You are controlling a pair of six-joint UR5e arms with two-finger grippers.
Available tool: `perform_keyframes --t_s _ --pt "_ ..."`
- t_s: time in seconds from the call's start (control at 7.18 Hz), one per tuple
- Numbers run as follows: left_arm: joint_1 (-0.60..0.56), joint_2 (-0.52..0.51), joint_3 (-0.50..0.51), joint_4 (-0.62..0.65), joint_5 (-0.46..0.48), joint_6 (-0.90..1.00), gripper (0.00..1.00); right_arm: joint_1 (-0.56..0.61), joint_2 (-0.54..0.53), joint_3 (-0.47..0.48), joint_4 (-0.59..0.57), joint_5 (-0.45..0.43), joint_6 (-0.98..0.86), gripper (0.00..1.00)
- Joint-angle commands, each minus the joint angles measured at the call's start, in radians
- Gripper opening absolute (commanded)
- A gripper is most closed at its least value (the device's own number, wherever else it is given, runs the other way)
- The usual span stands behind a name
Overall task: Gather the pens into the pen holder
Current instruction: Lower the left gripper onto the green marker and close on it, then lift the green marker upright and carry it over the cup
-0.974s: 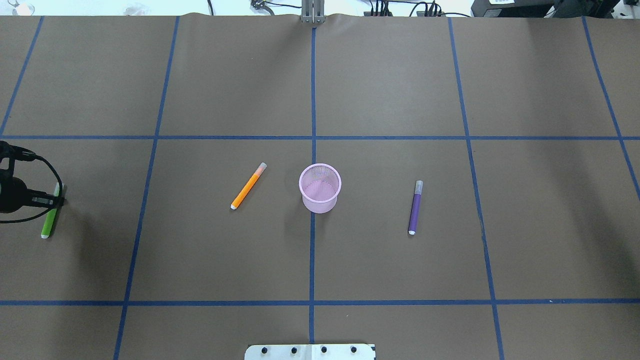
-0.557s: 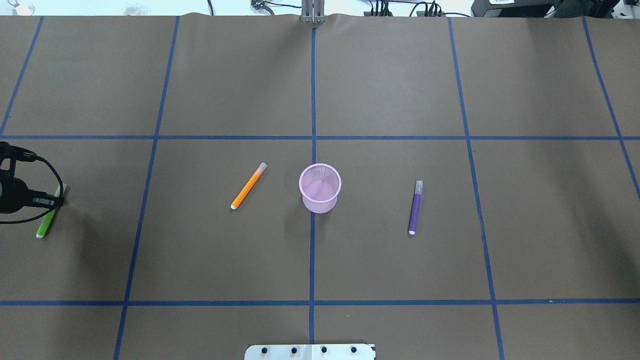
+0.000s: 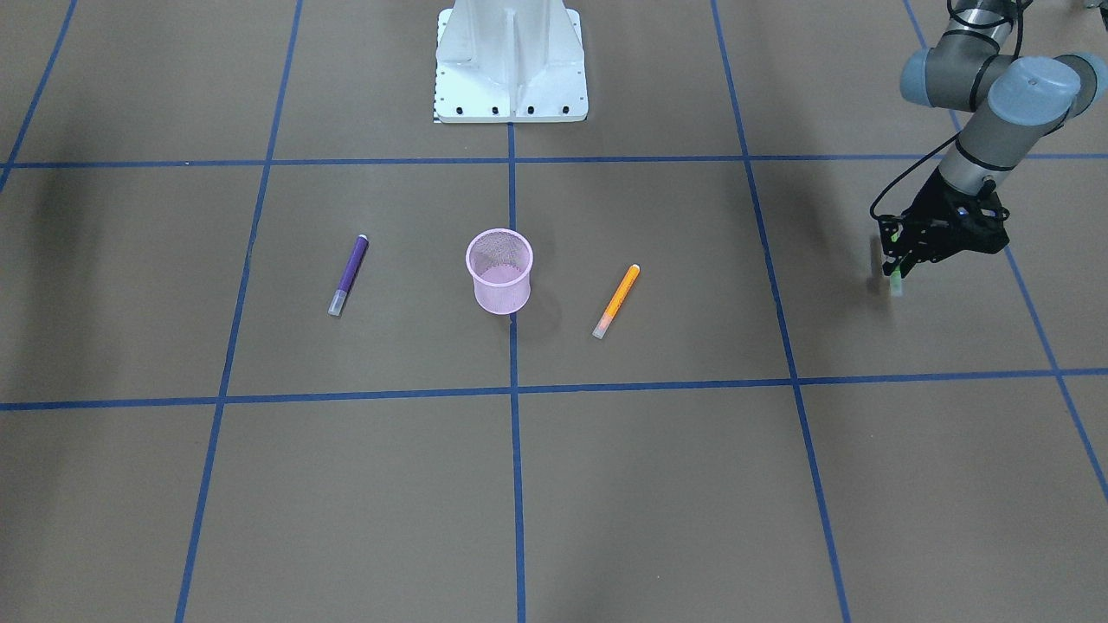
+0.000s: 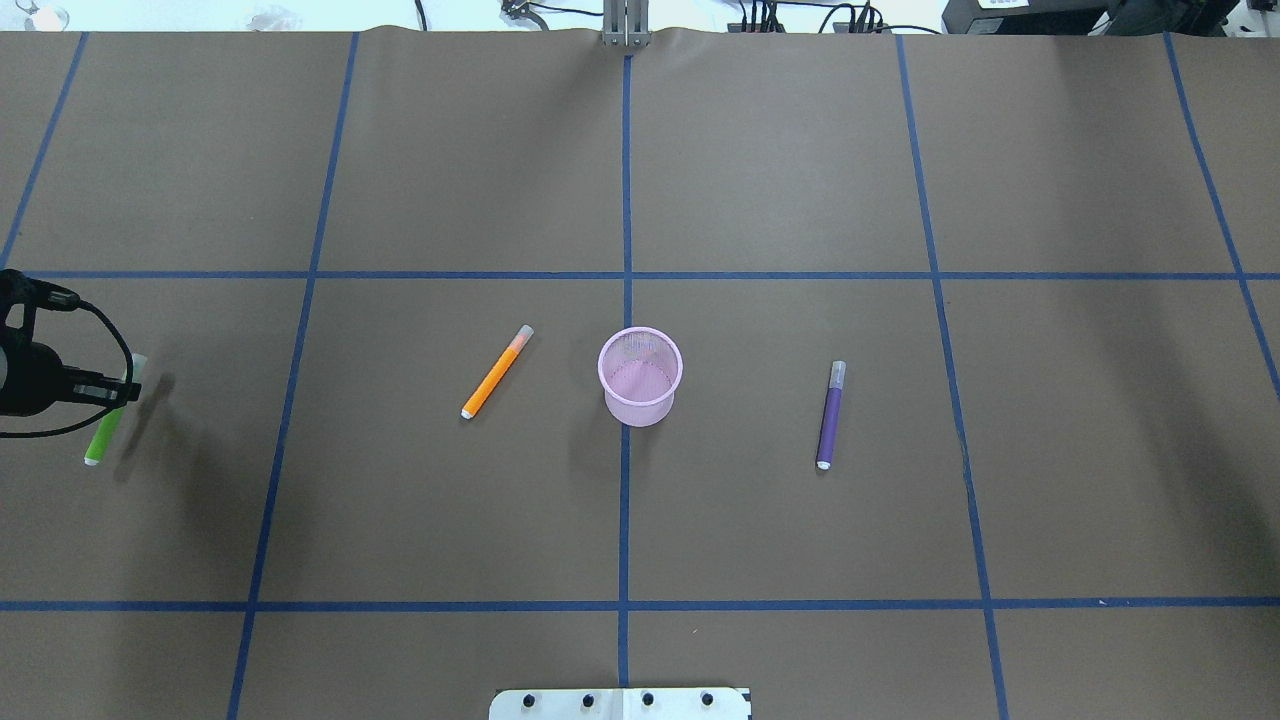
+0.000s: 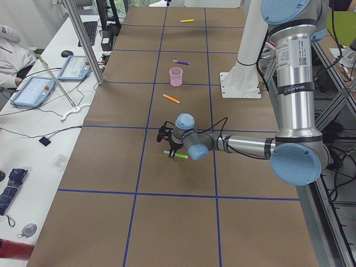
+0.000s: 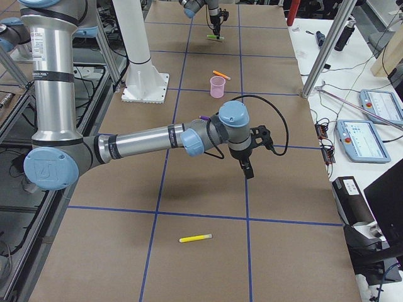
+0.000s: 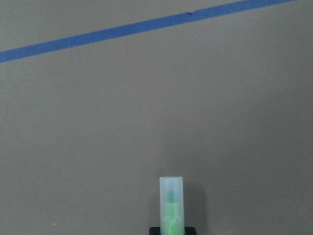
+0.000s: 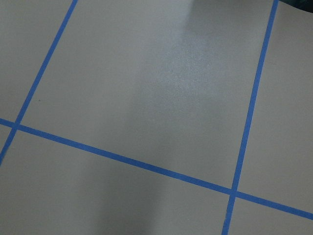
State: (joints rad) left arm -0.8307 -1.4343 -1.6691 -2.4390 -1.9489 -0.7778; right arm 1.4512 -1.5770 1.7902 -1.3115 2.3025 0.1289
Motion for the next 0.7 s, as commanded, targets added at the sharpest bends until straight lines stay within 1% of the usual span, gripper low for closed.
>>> perform_keyframes --t_s 0.0,0.14,0.28,0.42,0.56 --pt "-0.010 -0.103 -0.065 -0.030 0.059 0.018 0.00 0.000 0.000 0.000 0.000 0.001 0.000 1.00" --pt "-0.005 -0.206 -0.049 -0.079 0.124 0.023 0.00 0.000 0.000 0.000 0.000 0.002 0.002 1.00" --pt "0.002 -0.335 -0.026 -0.095 0.127 0.022 0.00 0.000 0.000 0.000 0.000 0.002 0.002 1.00" --pt "0.060 -0.442 -0.006 -0.097 0.131 0.003 0.00 0.000 0.000 0.000 0.000 0.002 0.002 1.00" --pt "0.105 -0.509 0.008 -0.139 0.200 -0.010 0.00 -0.003 0.000 0.000 0.000 0.002 0.002 1.00"
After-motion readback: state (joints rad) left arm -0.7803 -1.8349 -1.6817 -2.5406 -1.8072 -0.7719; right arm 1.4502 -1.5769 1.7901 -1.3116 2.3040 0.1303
